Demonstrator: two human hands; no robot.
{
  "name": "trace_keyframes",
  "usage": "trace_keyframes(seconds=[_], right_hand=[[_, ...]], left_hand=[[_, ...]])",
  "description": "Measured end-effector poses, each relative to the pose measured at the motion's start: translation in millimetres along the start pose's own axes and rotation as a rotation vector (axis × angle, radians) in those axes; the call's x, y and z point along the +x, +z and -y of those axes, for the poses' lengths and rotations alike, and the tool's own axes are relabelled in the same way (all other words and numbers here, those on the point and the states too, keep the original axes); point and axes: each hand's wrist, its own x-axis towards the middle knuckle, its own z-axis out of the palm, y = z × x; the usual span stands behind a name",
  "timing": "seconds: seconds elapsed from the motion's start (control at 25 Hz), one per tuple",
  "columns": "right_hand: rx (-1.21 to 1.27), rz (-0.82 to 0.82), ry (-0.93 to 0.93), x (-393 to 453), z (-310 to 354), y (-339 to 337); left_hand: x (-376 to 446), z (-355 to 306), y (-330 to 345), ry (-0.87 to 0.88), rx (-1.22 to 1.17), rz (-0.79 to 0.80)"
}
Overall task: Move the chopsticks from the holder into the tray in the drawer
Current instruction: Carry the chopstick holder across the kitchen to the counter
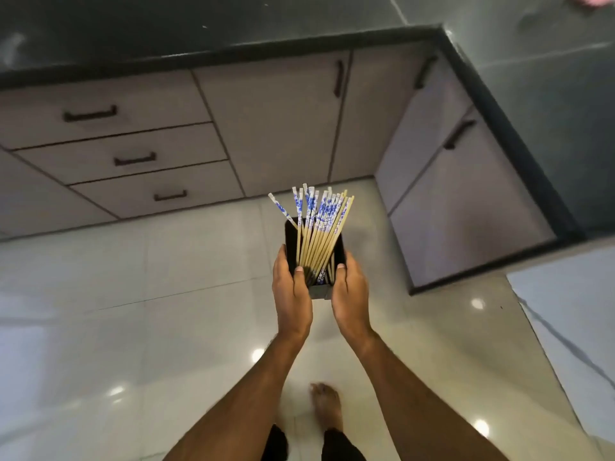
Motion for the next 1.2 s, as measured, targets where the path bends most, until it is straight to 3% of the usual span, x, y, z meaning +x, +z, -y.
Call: trace_keyframes(seconds=[0.4, 0.64, 0.92, 1.2], right_hand=[[0.08, 0.198, -0.023, 67.7, 128.9, 259.1], [0.024, 0.225, -0.145, 97.7, 223.8, 390.4], [0.037, 0.22, -0.307, 151.6, 335.2, 484.0], [0.044, 0.217, -0.351, 243.2, 401.7, 563.7]], left_hand=[[202.5, -2.8, -198.6, -0.01, -0.01, -0.21], [304.2, -33.8, -314.3, 0.033, -0.047, -0.326], [407.8, -104.8, -396.5, 0.144, -0.114, -0.366], [535.9, -142.4, -431.6, 0.174, -0.107, -0.352]])
